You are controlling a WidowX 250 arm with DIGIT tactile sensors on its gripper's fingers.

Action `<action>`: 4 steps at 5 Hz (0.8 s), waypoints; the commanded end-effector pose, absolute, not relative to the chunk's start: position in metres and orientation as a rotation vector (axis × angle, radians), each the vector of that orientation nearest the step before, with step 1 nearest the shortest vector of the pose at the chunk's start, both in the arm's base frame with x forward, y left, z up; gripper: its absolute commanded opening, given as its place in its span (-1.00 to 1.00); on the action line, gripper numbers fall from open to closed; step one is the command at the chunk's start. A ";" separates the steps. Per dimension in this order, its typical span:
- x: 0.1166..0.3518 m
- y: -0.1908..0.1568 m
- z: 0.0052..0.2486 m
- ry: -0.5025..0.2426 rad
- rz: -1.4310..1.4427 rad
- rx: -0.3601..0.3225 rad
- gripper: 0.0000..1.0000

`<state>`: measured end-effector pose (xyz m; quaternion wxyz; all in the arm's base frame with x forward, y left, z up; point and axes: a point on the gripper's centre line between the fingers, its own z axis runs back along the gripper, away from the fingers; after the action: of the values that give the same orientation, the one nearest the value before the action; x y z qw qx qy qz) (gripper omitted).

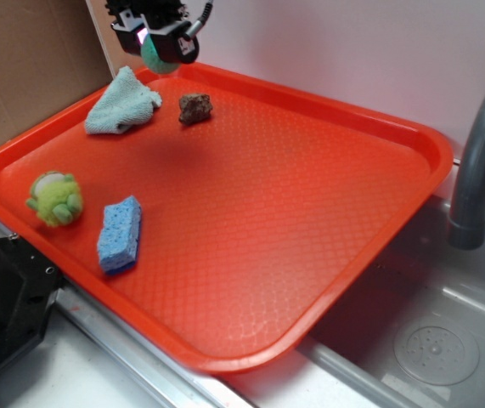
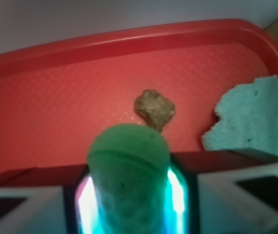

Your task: Grab the green ball.

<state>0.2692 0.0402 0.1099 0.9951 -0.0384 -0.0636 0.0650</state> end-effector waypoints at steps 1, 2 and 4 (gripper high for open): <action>0.251 0.047 0.157 -0.211 0.110 0.032 -1.00; 0.238 0.052 0.177 -0.197 0.125 0.091 -1.00; 0.227 0.056 0.184 -0.194 0.158 0.113 -1.00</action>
<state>0.2410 0.0418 0.1670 0.9935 0.0542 -0.0694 0.0728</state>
